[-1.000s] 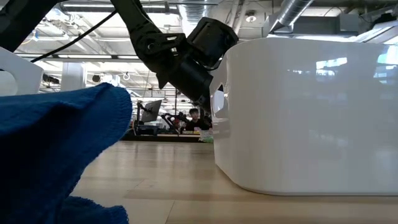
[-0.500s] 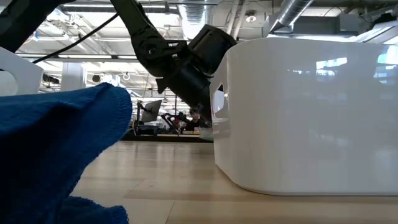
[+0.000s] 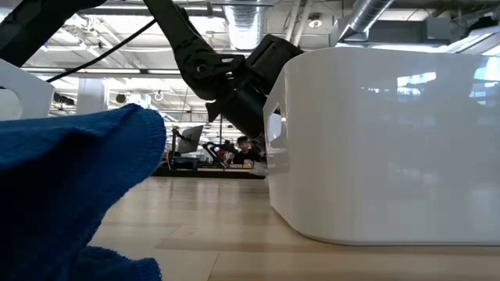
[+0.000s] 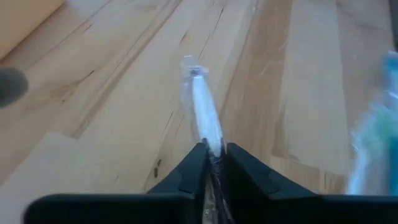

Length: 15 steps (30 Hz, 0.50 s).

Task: Pick & Place Toothbrushes
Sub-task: Put the violet toothbrush into the right white bin

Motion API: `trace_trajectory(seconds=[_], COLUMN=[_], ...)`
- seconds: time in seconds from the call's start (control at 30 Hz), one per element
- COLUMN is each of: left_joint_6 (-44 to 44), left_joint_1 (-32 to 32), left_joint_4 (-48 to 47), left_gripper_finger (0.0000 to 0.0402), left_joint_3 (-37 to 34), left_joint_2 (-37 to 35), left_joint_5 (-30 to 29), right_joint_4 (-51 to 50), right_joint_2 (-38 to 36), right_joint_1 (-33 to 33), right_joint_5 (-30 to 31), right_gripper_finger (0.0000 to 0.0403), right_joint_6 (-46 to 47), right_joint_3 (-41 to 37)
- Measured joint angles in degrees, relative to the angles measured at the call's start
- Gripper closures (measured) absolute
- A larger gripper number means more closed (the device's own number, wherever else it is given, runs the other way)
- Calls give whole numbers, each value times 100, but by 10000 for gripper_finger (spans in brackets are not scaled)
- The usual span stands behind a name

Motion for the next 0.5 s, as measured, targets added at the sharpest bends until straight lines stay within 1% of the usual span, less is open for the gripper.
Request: trace_trajectory(seconds=[0.1,0.13,0.37,0.5], left_joint_6=[3,4,160,411], left_joint_1=[0,0,-48,-189], left_joint_4=[-37,-55,-173,-436], left_gripper_finger=[387,393,400,400], left_joint_3=[-1,-2,-25,-52], left_joint_2=[0,0,-163,-373], left_joint_5=[0,1,-66,-406], right_joint_4=[-12,-10,-7,-40], right_joint_2=[0,0,0,0], right_joint_1=[0,0,0,-2], right_joint_5=[0,0,0,0], right_gripper_finger=[124,124,124,124], right_joint_6=[0,0,0,0], right_joint_3=[0,0,0,0])
